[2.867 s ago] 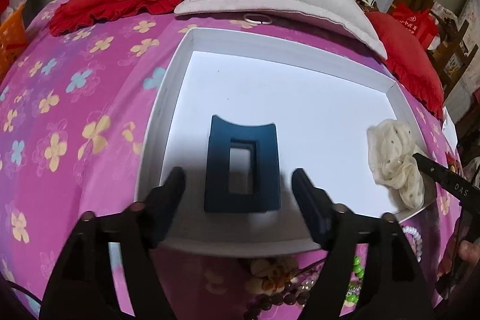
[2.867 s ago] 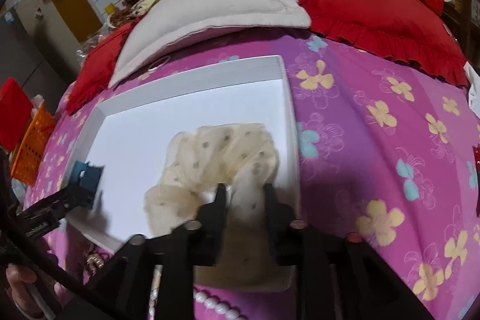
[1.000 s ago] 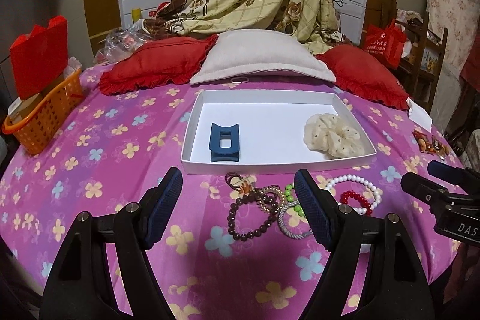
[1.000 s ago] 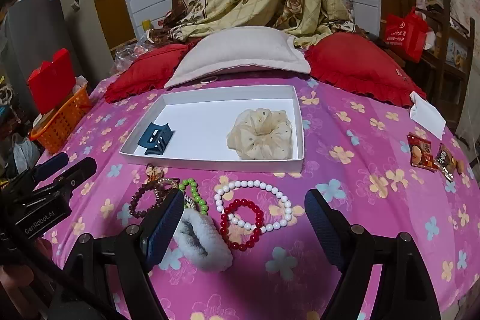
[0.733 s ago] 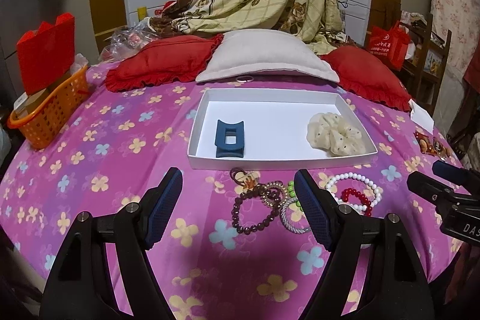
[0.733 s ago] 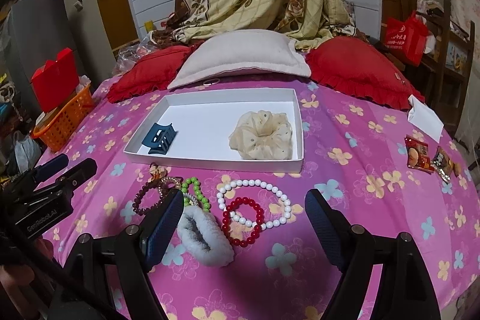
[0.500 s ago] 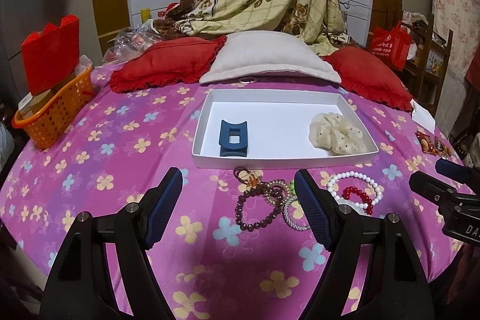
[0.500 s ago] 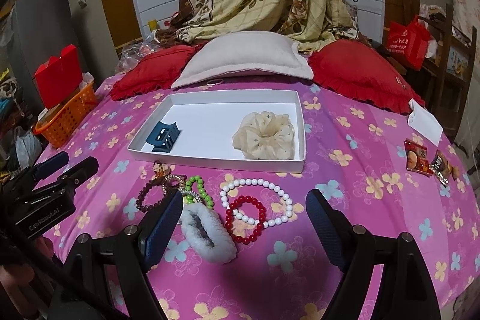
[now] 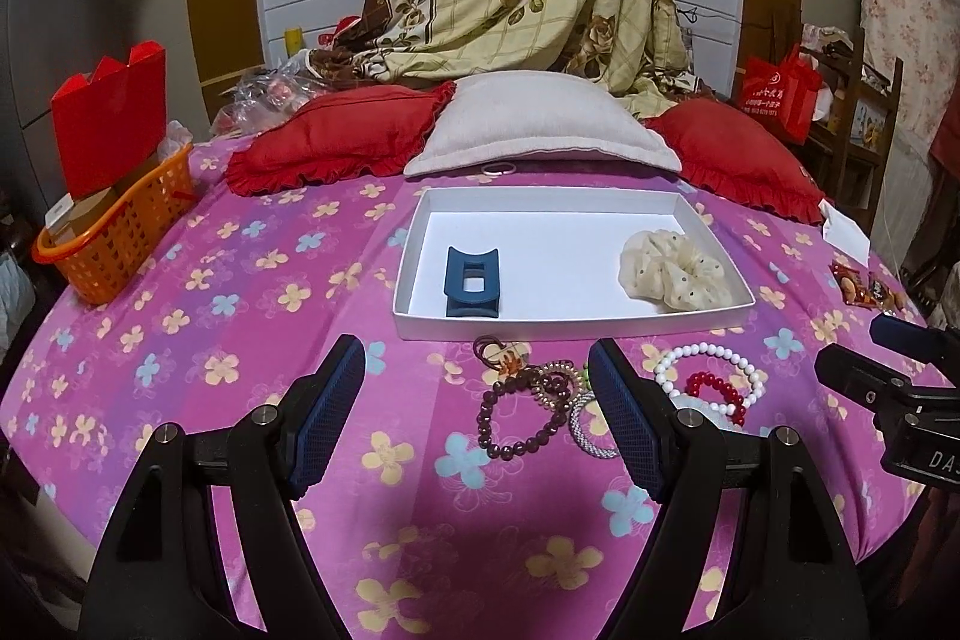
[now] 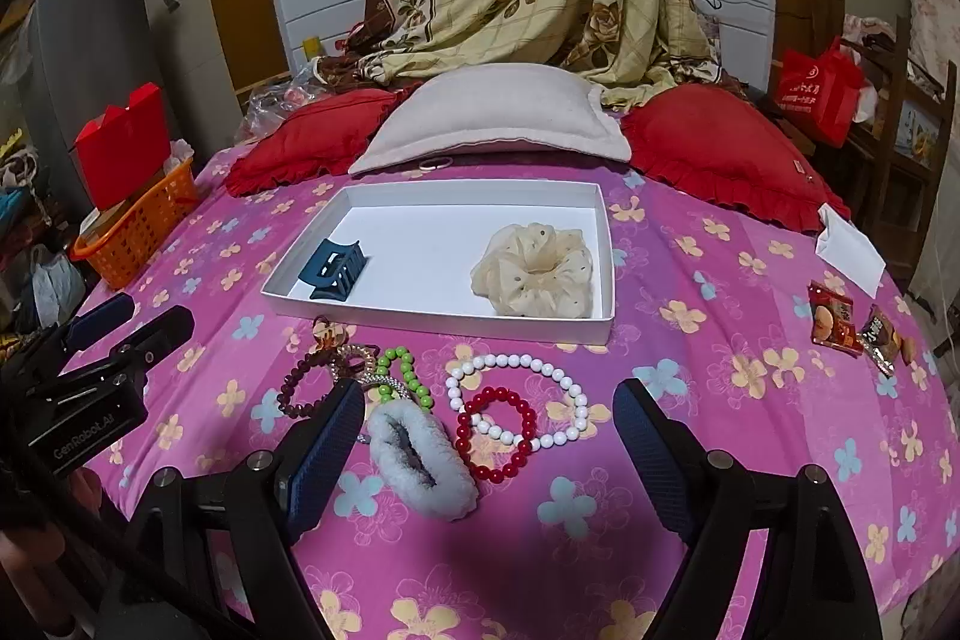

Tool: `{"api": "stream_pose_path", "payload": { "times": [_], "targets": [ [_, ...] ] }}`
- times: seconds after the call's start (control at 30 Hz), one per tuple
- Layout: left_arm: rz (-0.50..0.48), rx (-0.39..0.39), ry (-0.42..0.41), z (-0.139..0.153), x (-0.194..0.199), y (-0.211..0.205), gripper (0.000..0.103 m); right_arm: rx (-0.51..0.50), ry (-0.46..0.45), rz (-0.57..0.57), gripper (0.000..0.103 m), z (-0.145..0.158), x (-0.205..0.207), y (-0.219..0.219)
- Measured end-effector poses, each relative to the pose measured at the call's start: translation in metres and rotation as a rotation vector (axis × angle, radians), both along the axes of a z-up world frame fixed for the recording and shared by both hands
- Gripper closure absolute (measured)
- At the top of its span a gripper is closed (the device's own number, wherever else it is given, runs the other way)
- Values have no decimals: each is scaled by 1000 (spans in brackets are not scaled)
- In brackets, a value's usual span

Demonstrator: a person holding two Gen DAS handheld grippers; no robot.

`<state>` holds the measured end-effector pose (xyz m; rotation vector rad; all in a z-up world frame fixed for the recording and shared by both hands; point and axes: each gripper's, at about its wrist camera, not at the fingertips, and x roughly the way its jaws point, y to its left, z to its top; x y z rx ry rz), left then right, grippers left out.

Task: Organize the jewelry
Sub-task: 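Withdraw both open tools from the tray back over the jewelry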

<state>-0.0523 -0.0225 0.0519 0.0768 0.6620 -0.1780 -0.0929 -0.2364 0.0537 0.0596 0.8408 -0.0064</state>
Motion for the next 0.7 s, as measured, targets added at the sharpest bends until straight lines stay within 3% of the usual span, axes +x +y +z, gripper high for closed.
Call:
{"api": "stream_pose_path", "payload": {
  "times": [0.53,0.7],
  "targets": [
    [-8,12,15,-2,2,0,26,8,27,1,20,-7,1,-4],
    [-25,-28,69,-11,9,8,25,22,55,19,20,-17,2,-9]
  ]
}}
